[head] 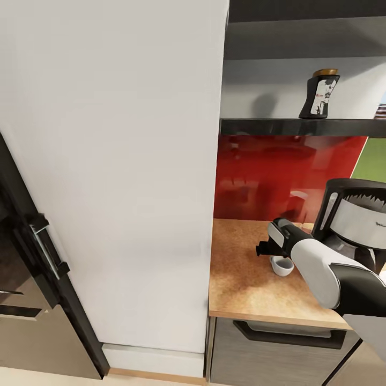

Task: Set up a coffee station on the kitchen countertop: keep the coffee maker on the countertop, move the bottle of coffee from the kitchen shelf to the counter next to the coffee maker, place a paper coffee filter on top of the coffee maker, put the saucer next to the coffee maker with the coffee cup on the saucer, and place the electric kettle next to the coffee maker.

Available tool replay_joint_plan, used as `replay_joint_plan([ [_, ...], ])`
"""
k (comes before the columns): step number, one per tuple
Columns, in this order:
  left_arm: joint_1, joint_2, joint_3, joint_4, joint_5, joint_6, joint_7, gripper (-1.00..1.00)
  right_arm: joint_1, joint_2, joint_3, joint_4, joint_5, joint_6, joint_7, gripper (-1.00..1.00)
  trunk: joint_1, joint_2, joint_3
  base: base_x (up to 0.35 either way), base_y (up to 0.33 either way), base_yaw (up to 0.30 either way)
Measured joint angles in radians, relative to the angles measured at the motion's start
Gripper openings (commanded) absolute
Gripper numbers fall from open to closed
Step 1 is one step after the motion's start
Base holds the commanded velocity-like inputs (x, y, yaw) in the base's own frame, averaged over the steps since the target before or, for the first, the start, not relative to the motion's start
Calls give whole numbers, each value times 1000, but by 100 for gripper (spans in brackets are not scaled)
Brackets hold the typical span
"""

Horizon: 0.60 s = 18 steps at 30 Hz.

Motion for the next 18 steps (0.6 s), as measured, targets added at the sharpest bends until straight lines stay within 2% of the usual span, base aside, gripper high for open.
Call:
replay_joint_plan([
  [7, 0, 0, 0, 0, 0, -1, 0, 100, 0, 0, -1, 0, 0, 0, 0, 100, 0, 0, 0, 0, 0, 0],
  [18, 0, 0, 1, 0, 0, 4, 0, 100, 0, 0, -1, 1, 0, 0, 0, 100, 42, -77, -34, 0, 0, 0],
])
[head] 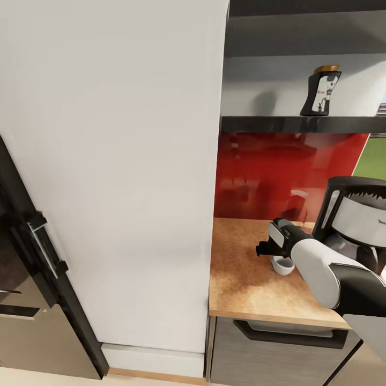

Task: Set up a coffee station on the kitchen countertop: keep the coffee maker on the countertop, move the bottle of coffee from the kitchen shelf to the counter next to the coffee maker, place a paper coffee filter on top of the coffee maker, put the saucer next to the coffee maker with the coffee cup on the saucer, and place the electric kettle next to the coffee maker.

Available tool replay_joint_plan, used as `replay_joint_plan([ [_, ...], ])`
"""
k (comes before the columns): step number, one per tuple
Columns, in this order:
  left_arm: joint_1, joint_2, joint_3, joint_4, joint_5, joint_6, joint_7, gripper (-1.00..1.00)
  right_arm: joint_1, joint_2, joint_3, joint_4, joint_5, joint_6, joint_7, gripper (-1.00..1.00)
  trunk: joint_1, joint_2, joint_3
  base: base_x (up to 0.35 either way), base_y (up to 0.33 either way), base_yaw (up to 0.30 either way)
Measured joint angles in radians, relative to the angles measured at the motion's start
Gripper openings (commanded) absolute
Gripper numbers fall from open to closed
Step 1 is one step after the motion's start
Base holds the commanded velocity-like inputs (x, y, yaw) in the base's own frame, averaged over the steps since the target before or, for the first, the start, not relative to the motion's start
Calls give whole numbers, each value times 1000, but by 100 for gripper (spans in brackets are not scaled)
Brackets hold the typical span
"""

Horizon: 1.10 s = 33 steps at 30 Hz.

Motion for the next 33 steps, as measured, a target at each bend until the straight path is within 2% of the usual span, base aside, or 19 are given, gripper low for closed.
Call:
replay_joint_plan([
  [33, 0, 0, 0, 0, 0, 3, 0, 100, 0, -5, 4, 0, 1, -2, 0, 100, 127, -231, -104, 0, 0, 0],
])
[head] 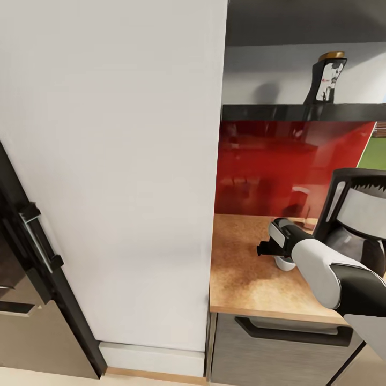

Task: Set up a coffee station on the kitchen countertop: keep the coffee maker on the countertop, move the bottle of coffee from the kitchen shelf to the counter next to the coffee maker, place a paper coffee filter on top of the coffee maker, put the saucer next to the coffee maker with the coffee cup on the saucer, and place the electric kettle next to the coffee maker.

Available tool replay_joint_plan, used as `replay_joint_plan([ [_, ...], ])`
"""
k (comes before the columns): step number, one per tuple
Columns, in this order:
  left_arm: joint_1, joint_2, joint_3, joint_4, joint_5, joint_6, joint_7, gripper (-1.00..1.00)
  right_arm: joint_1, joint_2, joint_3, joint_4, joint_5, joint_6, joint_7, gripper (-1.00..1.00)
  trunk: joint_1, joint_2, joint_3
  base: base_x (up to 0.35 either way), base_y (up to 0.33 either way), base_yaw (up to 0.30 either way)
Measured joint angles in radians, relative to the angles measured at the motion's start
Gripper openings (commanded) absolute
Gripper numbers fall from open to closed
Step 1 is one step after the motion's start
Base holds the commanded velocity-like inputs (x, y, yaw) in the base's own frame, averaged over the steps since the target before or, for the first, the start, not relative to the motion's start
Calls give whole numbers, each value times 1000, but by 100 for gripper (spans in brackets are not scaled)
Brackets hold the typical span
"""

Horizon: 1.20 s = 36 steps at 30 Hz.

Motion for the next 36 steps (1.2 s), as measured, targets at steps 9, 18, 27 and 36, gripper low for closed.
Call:
replay_joint_plan([
  [9, 0, 0, 0, 0, 0, 0, 0, 100, 0, -1, 0, 0, 0, 0, 0, 100, 35, -63, -28, 0, 0, 0],
  [18, 0, 0, 0, 0, 0, 1, 0, 100, 0, 0, 0, 0, 0, 0, 1, 100, 69, -126, -56, 0, 0, 0],
  [27, 0, 0, 0, 0, 0, -2, 0, 100, -1, -2, 22, -1, 35, 5, -1, -100, 77, -140, -63, 0, 0, 0],
  [36, 0, 0, 0, 0, 0, -2, 0, 100, -1, -2, 24, 0, 37, 5, -3, -100, 77, -141, -63, 0, 0, 0],
])
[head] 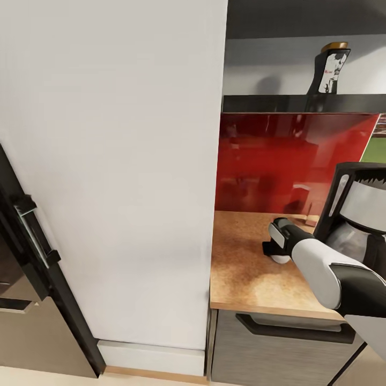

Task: Set up a coffee station on the kitchen countertop: keep the coffee maker on the countertop, move the bottle of coffee from the kitchen shelf to the counter next to the coffee maker, place a paper coffee filter on top of the coffee maker, put the saucer next to the coffee maker with the coffee cup on the saucer, and place the electric kettle next to the coffee maker.

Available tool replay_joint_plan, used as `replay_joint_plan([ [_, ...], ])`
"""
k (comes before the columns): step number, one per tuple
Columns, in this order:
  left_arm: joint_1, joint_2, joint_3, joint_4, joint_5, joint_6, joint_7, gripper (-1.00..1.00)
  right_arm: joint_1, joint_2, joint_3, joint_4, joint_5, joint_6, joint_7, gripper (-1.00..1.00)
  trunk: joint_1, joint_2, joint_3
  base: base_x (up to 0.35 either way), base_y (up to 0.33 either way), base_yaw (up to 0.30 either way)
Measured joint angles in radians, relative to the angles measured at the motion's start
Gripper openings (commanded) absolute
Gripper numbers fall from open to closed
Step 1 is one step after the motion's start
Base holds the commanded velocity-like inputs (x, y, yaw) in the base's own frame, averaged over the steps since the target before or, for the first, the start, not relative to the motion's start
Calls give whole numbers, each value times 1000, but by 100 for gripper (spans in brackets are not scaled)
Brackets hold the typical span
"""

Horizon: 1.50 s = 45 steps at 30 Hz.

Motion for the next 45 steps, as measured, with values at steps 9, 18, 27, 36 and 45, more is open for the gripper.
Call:
replay_joint_plan([
  [9, 0, 0, 0, 0, 0, 1, 0, 100, 0, 2, 1, 0, 0, 0, -1, -100, 0, 0, 0, 0, 0, 0],
  [18, 0, 0, 1, -1, 0, 1, 0, 100, 1, 4, -25, 0, -38, -5, 1, -100, -11, 21, 9, 0, 0, 0],
  [27, 0, 0, 1, 0, 1, 1, 0, 100, 1, 7, -24, 0, -37, -5, 2, -100, -46, 84, 37, 0, 0, 0],
  [36, 0, 0, 1, -1, 0, 2, 0, 100, 1, 9, -26, -1, -37, -4, 3, -100, -80, 147, 66, 0, 0, 0],
  [45, 0, 0, 2, -1, 1, -2, 0, 100, -1, 10, -31, -1, -44, -3, 7, -100, -115, 210, 94, 0, 0, 0],
])
